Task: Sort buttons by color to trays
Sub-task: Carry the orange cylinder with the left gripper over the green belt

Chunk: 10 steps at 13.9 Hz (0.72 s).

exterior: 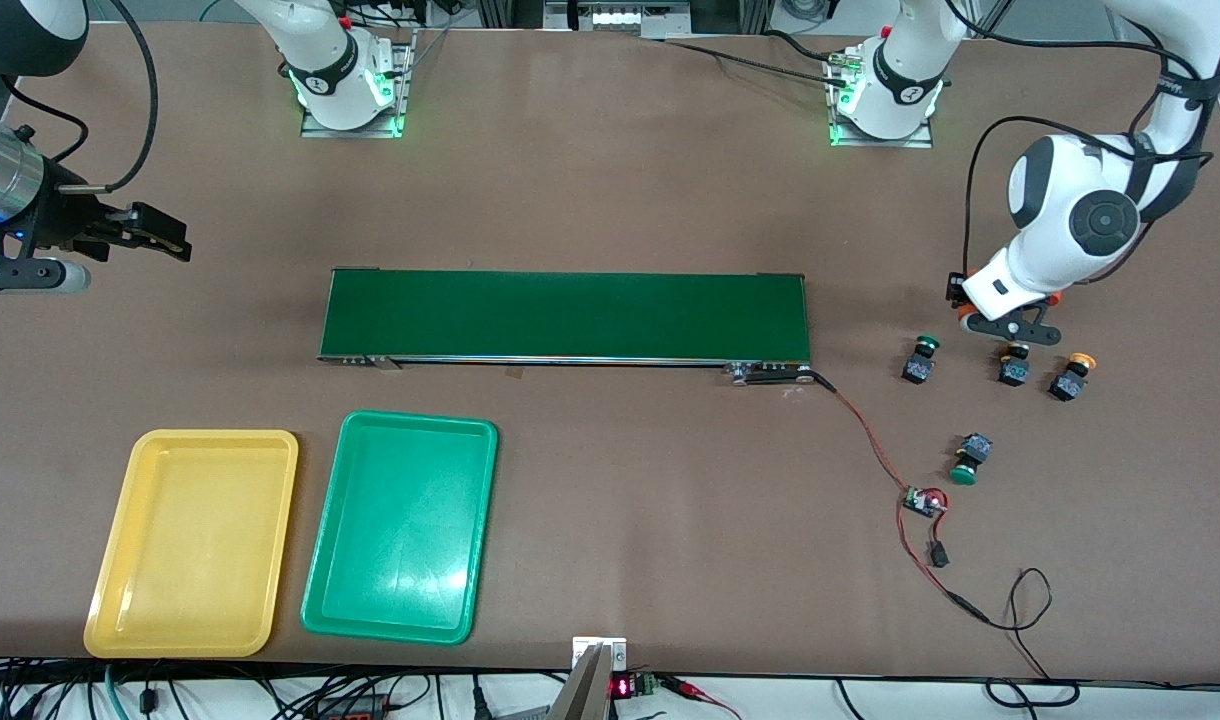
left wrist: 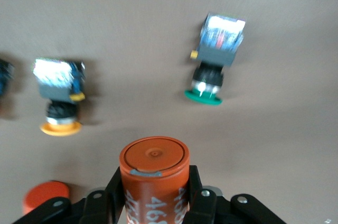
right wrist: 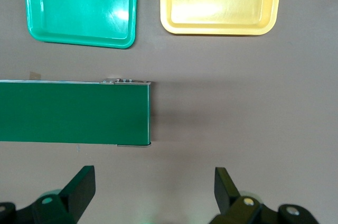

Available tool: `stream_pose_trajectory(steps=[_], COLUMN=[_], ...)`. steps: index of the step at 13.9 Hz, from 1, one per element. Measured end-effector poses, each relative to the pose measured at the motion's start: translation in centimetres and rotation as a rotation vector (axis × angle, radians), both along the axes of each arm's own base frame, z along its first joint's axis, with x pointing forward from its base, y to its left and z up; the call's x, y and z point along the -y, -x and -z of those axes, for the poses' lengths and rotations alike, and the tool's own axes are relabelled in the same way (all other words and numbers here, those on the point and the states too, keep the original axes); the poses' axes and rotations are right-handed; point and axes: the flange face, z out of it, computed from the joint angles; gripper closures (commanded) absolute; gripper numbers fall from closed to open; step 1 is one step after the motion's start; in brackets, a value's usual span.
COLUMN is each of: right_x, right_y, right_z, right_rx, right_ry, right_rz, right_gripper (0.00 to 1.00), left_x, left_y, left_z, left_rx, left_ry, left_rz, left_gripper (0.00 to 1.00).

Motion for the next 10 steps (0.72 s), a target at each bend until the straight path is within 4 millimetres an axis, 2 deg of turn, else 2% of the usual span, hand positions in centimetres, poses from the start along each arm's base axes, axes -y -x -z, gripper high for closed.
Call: stream_pose_trajectory(steps=[2,4,5,6,7,8,10], right_x=[0.2,0.8,1.0,1.0,1.0,1.0,1.0], right_y=[0.0,0.0,0.0,0.0,0.0,0.0,0.0], right_z=[0.0,0.0,0.0,0.0,0.1,0.1,0.1], right_rx=[-0.001,-0.002,-0.002,-0.002,-0.002,-0.003,-0.003], right_ry=[0.000,0.000,0.000,0.000,0.000,0.000,0.000], right_rz=[0.004,0.015,0.018,0.019,0.019,0.019,0.019], right_gripper=[0.00,0.00,0.00,0.00,0.00,0.00,0.00], left_x=[3.7,9.2,12.3,15.2,18.1,21.2,27.2], left_y=[-2.9,-5.1,-5.8,-6.0,-5.9,-5.3,-3.5], left_z=[-4.3,-9.4,-11.3,-12.0,-11.6,-10.3,-6.8], left_rx=[-0.036,-0.056,-0.065,-0.077,-0.097,-0.129,-0.187], left_ry=[-0.015,-0.019,-0.012,0.004,0.028,0.060,0.130], left_rz=[0.074,0.195,0.269,0.350,0.443,0.547,0.727], left_gripper=[0.90,0.90,0.92,0.97,0.98,0.98,0.98])
